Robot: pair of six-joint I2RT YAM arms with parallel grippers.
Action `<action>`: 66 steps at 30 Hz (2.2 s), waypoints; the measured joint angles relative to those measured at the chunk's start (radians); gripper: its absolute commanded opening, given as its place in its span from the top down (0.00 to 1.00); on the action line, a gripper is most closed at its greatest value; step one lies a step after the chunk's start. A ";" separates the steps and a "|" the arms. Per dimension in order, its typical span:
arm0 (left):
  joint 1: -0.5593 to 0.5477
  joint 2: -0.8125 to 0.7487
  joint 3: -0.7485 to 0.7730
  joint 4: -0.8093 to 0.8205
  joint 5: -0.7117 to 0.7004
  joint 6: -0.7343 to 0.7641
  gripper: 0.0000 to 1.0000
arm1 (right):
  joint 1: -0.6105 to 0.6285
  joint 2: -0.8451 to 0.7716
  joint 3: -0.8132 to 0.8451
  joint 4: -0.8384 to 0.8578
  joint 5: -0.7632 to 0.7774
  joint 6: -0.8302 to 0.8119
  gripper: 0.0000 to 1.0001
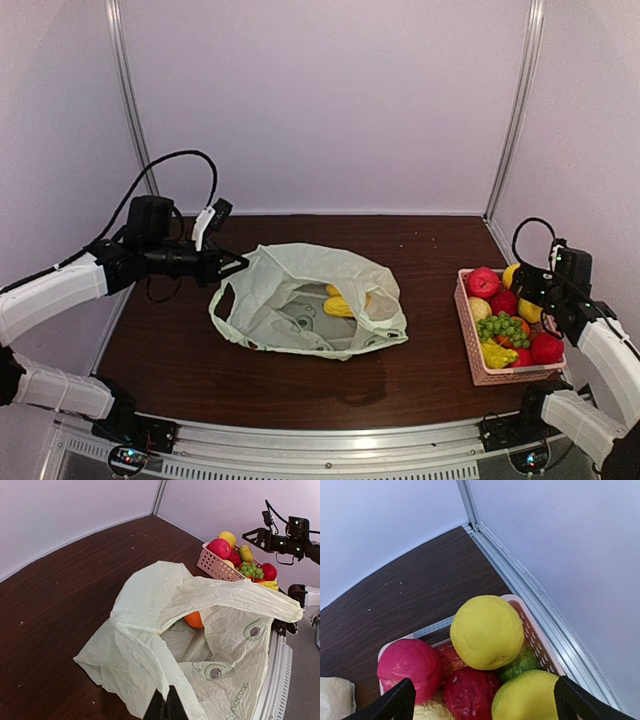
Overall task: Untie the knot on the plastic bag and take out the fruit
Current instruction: Place the fake fruit in the bin, then adjust the bag opening for the takeout bag.
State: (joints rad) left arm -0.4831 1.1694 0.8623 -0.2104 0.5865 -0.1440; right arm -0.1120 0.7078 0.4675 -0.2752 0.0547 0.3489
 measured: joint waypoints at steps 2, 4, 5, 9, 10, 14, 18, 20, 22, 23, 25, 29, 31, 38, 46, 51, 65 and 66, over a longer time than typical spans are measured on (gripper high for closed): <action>0.000 -0.001 0.000 0.000 0.000 0.000 1.00 | 0.000 0.000 0.006 -0.001 -0.060 -0.007 0.04; 0.000 -0.001 0.000 0.000 0.000 0.000 1.00 | 0.004 0.001 0.023 -0.006 -0.117 -0.013 0.04; 0.000 -0.001 0.000 0.000 0.000 0.000 1.00 | 0.013 0.002 0.040 -0.012 -0.146 -0.018 0.04; 0.000 -0.001 0.000 0.000 0.000 0.000 1.00 | 0.064 -0.002 0.097 -0.016 -0.229 -0.037 0.02; 0.000 -0.002 0.000 0.001 0.000 0.000 1.00 | 0.082 -0.004 0.108 -0.014 -0.257 -0.040 0.02; 0.000 -0.003 0.000 0.001 0.000 0.000 1.00 | 0.164 -0.027 0.127 0.008 -0.367 -0.050 0.00; 0.000 -0.006 0.000 0.002 0.000 0.000 1.00 | 0.254 -0.070 0.137 0.045 -0.443 -0.050 0.00; 0.000 -0.008 0.000 0.002 0.000 0.000 1.00 | 0.279 -0.084 0.147 0.061 -0.475 -0.047 0.00; 0.000 -0.008 0.000 0.002 0.000 0.000 1.00 | 0.299 -0.085 0.167 0.077 -0.517 -0.042 0.00; 0.000 -0.008 0.000 0.002 0.000 0.000 1.00 | 0.306 -0.084 0.175 0.084 -0.531 -0.038 0.01; 0.000 -0.008 0.000 0.002 0.000 0.000 1.00 | 0.336 -0.073 0.201 0.089 -0.558 -0.032 0.01; 0.000 -0.008 0.000 0.002 0.000 0.000 1.00 | 0.446 -0.028 0.250 0.093 -0.574 -0.029 0.02; 0.000 -0.008 0.000 0.002 0.000 0.000 1.00 | 0.525 0.010 0.278 0.092 -0.562 -0.033 0.03; 0.000 -0.008 0.000 0.003 0.000 0.000 1.00 | 0.813 0.195 0.417 0.048 -0.394 -0.092 0.06; 0.000 -0.009 0.000 0.004 -0.002 0.000 1.00 | 1.064 0.384 0.552 -0.019 -0.207 -0.158 0.06; 0.000 -0.018 0.000 0.005 -0.004 0.000 1.00 | 1.184 0.455 0.557 -0.068 -0.119 -0.176 0.09; 0.000 -0.021 0.000 0.002 -0.007 -0.001 1.00 | 1.274 0.515 0.555 -0.148 0.071 -0.153 0.75; 0.000 -0.026 0.000 -0.001 -0.008 -0.004 1.00 | 1.274 0.515 0.555 -0.146 0.092 -0.143 0.80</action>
State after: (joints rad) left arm -0.4831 1.1431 0.8623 -0.2111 0.5789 -0.1478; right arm 1.1618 1.2232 1.0229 -0.4217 0.1463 0.2062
